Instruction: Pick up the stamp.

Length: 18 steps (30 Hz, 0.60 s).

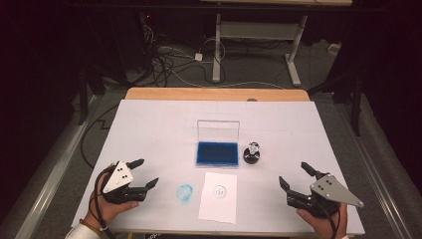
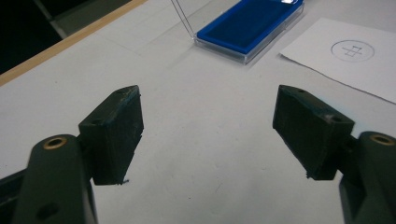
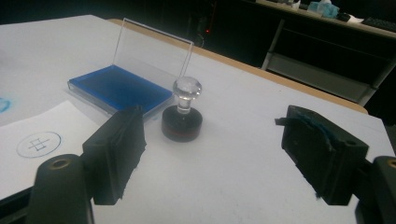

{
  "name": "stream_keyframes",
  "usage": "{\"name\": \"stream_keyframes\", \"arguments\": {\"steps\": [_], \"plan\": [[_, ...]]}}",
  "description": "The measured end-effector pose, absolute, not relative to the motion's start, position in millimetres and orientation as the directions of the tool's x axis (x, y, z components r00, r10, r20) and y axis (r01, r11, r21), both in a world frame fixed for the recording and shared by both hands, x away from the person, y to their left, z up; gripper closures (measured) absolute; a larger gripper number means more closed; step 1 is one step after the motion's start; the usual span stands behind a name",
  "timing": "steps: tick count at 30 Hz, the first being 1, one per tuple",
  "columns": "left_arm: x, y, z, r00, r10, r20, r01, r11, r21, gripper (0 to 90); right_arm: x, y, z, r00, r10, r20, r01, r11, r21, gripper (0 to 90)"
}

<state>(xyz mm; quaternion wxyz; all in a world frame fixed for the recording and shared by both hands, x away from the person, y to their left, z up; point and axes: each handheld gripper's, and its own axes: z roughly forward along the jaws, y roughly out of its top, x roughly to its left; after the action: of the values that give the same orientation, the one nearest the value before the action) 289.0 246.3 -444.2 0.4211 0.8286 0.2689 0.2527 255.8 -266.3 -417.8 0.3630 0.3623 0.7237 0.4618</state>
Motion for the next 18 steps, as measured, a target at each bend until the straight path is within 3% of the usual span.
{"name": "stream_keyframes", "arguments": {"steps": [18], "plan": [[286, 242, -452, 0.747, 0.640, 0.179, 0.262, -0.531, 0.806, 23.6, 266, -268, -416, -0.510, 0.841, -0.179, 0.257, 0.347, 0.902, 21.1]]}}
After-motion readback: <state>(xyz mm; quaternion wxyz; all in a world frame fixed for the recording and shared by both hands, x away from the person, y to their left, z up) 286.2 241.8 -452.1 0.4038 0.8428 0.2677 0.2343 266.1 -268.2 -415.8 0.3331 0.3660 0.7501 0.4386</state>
